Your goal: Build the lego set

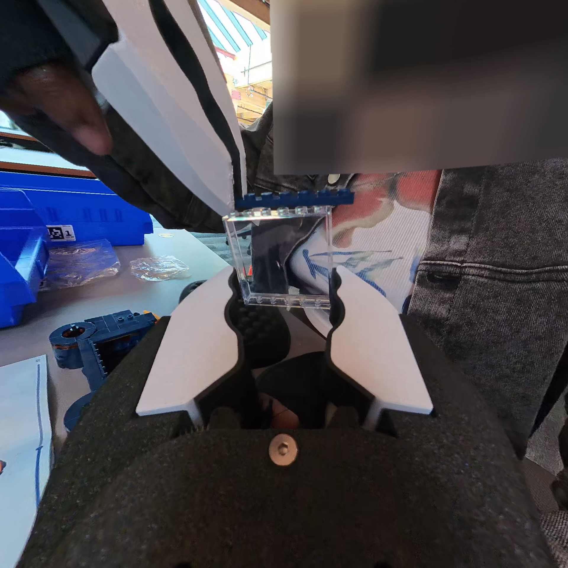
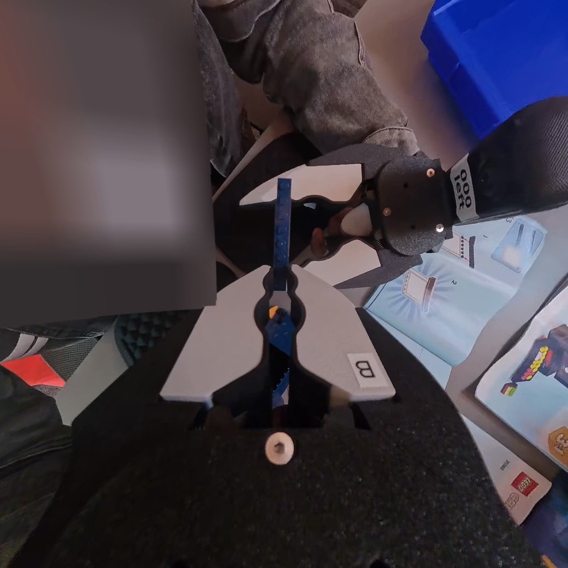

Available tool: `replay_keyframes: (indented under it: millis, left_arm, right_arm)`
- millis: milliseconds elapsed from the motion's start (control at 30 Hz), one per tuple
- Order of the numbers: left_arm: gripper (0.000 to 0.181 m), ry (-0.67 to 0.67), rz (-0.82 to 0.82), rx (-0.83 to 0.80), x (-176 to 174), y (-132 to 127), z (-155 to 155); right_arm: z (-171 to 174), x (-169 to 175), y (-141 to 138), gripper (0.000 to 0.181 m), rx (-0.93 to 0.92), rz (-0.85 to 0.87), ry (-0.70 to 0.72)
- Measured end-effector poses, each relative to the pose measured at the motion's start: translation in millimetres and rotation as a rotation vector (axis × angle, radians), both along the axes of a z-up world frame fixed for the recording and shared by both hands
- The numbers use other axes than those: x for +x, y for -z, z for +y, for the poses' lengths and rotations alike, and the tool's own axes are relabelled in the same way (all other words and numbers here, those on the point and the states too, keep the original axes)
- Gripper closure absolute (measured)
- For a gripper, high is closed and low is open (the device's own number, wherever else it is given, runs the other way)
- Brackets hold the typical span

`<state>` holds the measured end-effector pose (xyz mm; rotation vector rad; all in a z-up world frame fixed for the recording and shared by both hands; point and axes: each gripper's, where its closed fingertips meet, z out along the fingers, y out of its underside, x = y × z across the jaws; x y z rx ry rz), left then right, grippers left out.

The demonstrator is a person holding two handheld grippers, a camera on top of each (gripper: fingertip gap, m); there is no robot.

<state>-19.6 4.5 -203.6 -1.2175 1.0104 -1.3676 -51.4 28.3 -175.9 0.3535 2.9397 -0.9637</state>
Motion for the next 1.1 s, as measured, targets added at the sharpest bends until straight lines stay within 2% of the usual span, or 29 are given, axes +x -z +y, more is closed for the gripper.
replay_keyframes:
  millis: [1100]
  left_arm:
    - [0.124, 0.004, 0.014, 0.011, -0.1, 1.3, -1.9]
  right_arm:
    - [-3.4, 0.8, 2.1, 0.173, 0.031, 0.035, -0.041]
